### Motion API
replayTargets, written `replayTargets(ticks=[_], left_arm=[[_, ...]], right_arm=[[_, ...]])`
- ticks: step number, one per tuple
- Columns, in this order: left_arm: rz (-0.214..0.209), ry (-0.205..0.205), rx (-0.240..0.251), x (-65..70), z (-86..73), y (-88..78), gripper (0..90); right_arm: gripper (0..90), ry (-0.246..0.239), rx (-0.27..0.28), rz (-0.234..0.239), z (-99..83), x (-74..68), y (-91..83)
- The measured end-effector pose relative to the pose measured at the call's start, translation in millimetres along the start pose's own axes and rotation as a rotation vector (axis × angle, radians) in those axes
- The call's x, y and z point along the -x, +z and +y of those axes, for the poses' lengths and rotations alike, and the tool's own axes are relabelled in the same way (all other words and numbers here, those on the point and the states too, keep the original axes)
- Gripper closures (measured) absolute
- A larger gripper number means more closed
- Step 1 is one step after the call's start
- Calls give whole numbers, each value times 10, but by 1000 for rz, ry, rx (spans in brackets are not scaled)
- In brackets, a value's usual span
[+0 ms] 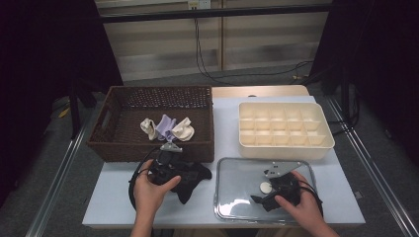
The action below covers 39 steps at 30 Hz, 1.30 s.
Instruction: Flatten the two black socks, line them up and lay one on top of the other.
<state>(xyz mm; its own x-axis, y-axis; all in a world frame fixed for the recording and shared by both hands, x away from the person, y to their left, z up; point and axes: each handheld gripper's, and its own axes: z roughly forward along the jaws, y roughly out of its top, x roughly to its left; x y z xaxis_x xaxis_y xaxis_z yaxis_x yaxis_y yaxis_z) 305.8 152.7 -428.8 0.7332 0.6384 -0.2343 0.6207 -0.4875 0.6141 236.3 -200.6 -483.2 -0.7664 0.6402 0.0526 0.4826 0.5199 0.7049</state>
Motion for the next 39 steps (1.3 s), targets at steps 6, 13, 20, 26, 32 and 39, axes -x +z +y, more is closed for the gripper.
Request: replayTargets(ticks=[6, 13, 20, 26, 32, 39], left_arm=[[23, 19, 34, -7, -14, -105, 263], [45, 11, 50, -29, -36, -192, 266], [46, 7, 53, -50, -83, -193, 348], [36, 14, 73, -30, -72, -192, 424], [23, 24, 70, -18, -68, -170, 575], [12, 25, 64, 1, -60, -165, 741]], right_arm=[[14, 1, 3, 15, 21, -28, 3], [51, 15, 55, 58, 241, -76, 137], [232, -24, 91, 124, 576, -150, 332], [412, -36, 104, 163, 819, -205, 547], [540, -56, 89, 175, 988, -233, 764], [830, -16, 40, 238, 987, -227, 965]])
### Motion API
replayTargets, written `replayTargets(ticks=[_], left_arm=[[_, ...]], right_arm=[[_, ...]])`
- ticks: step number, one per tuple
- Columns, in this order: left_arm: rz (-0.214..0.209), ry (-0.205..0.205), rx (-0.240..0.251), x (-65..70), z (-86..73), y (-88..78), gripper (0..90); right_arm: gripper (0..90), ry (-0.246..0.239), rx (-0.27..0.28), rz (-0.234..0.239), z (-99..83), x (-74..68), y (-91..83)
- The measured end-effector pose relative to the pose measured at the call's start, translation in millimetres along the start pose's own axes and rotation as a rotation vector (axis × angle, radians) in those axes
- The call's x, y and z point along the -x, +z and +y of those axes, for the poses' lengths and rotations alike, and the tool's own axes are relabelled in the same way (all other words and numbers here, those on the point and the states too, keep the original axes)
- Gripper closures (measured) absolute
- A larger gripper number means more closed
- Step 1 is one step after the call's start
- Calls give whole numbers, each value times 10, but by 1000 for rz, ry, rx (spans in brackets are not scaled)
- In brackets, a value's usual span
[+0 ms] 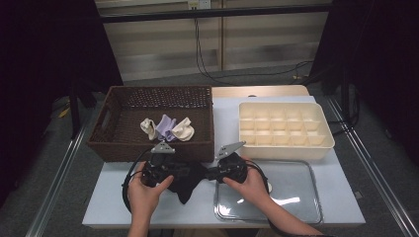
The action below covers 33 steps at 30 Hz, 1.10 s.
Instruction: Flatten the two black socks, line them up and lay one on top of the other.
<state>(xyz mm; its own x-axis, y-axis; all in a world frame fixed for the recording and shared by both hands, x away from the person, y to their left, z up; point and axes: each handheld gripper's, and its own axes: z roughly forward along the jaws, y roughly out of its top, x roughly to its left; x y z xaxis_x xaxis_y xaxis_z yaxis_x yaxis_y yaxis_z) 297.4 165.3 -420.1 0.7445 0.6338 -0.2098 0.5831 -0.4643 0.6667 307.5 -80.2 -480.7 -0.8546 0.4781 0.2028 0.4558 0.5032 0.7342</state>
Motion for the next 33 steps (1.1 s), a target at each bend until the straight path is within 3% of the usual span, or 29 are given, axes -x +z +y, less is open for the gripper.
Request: replayTargets(ticks=[5, 9, 13, 17, 21, 26, 33], left_arm=[[2, 12, -4, 10, 25, 19, 754], [29, 15, -1, 20, 42, 61, 639], [29, 22, -4, 39, 48, 102, 543], [26, 25, -12, 57, 41, 141, 503], [26, 18, -11, 50, 16, 164, 468], [24, 5, -5, 53, -10, 226, 466], [39, 31, -17, 98, 10, 292, 534]], right_arm=[[881, 29, 13, 30, -63, -23, -94], [884, 60, 9, 48, -125, -45, -226], [884, 113, 28, 54, -221, -39, -395], [883, 150, 44, 44, -322, -9, -534], [882, 155, 54, 32, -433, 23, -637], [881, 173, 77, 3, -561, 51, -762], [879, 202, 83, -11, -710, 56, -895]])
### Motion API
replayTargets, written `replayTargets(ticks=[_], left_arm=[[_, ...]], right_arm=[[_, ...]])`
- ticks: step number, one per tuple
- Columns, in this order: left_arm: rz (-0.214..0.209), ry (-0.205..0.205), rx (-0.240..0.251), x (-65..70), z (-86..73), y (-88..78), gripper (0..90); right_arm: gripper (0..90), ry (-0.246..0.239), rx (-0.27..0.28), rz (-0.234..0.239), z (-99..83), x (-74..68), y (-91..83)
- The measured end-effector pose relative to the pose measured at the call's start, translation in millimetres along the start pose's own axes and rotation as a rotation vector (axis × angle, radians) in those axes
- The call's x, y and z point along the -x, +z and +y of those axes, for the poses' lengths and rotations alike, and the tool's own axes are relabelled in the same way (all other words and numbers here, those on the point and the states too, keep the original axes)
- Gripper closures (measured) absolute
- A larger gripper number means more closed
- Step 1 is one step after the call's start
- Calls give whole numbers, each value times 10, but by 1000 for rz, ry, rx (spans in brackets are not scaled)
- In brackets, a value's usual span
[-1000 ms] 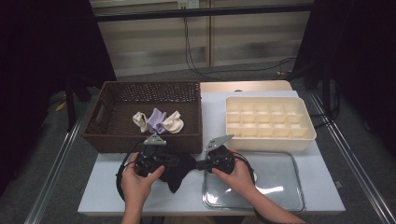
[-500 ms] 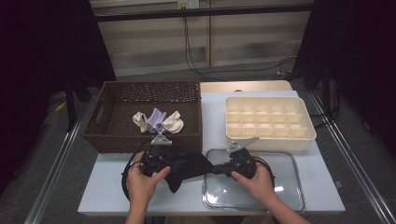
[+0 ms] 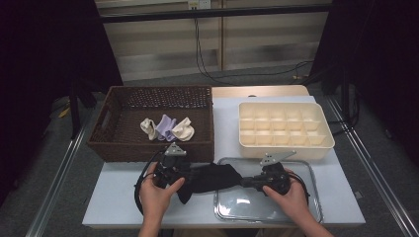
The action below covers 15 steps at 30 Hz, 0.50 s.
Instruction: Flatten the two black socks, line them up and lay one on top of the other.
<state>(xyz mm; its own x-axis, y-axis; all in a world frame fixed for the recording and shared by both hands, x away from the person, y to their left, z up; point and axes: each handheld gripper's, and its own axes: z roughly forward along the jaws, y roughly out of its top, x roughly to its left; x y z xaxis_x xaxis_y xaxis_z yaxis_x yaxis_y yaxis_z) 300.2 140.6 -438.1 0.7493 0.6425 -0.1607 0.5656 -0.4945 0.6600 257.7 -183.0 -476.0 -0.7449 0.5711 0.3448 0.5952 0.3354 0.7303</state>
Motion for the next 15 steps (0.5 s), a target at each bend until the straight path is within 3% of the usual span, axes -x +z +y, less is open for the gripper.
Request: replayTargets(ticks=[5, 8, 12, 15], left_arm=[[-2, 0, -17, 9, -10, 66, 549], [-9, 6, -27, 24, -11, 101, 571], [-14, 6, -36, 36, -4, 150, 586], [-20, 8, -43, 46, -1, 199, 612]], right_arm=[[867, -7, 3, -29, -49, -9, -76], [797, -15, 26, -50, -44, -28, -108], [675, -59, 45, -71, 26, -98, -112], [640, -105, 48, -83, 94, -179, -81]])
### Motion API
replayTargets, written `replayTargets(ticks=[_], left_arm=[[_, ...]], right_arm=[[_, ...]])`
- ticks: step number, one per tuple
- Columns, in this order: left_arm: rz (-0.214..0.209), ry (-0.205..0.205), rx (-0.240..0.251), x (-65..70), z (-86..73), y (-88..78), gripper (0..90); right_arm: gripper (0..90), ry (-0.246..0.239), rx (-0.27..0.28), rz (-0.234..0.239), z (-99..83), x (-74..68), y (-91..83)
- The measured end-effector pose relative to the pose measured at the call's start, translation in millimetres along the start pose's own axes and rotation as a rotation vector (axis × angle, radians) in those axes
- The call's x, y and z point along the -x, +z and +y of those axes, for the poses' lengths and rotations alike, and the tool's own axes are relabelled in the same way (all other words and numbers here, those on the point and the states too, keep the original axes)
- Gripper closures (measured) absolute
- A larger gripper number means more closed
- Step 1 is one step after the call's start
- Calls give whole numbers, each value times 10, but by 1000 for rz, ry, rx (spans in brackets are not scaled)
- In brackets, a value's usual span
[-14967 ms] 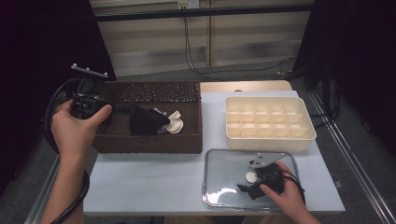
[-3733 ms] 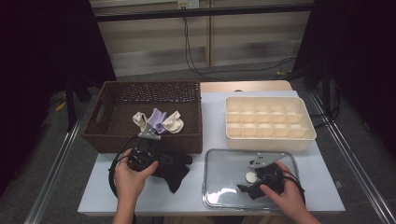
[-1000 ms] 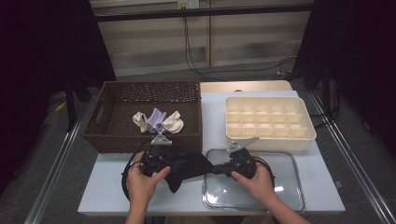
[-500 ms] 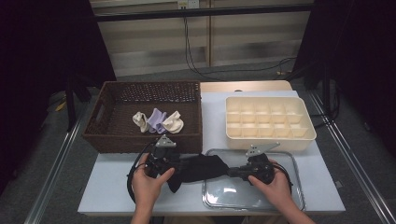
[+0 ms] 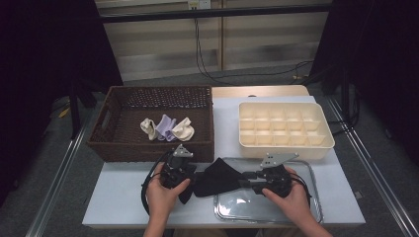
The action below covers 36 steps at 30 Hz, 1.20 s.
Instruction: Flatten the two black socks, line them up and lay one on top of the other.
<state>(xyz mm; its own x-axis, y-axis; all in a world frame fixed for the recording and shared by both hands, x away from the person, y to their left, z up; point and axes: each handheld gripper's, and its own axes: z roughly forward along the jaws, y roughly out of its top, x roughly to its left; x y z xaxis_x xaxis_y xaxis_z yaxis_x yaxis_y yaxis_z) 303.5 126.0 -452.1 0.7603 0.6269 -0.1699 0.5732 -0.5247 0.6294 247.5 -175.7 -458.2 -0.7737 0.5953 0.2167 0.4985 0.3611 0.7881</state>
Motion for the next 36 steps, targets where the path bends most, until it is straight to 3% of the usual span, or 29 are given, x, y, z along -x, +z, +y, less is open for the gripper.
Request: replayTargets(ticks=[4, 7, 11, 19, 23, 27, 28, 31, 34, 36], left_arm=[[-15, 0, -5, 14, 5, 34, 637], [-17, 3, -11, 21, 2, 29, 634], [-39, -10, -4, 18, -22, -14, 594], [-68, -11, -9, 52, -56, -14, 501], [-83, -8, -30, 79, -64, 47, 497], [-85, 1, -76, 112, -72, 95, 601], [-77, 6, -87, 118, -67, 93, 660], [-108, 7, -123, 124, -50, 88, 850], [-113, 0, -142, 147, -35, 113, 873], [-114, 5, -135, 153, -11, 99, 875]], right_arm=[[635, -33, 11, -9, 88, -61, 51], [701, -27, 5, -7, 115, -31, 120], [856, -2, -14, -13, 85, 49, 190], [876, 60, -26, -41, 13, 202, 222], [876, 60, -29, -55, -8, 226, 239], [875, 48, -31, -55, -1, 227, 239], [873, 46, -31, -56, 2, 224, 237], [812, 36, -23, -69, -3, 213, 231], [664, 29, -10, -83, -4, 193, 212], [613, 8, 0, -84, 7, 178, 180]])
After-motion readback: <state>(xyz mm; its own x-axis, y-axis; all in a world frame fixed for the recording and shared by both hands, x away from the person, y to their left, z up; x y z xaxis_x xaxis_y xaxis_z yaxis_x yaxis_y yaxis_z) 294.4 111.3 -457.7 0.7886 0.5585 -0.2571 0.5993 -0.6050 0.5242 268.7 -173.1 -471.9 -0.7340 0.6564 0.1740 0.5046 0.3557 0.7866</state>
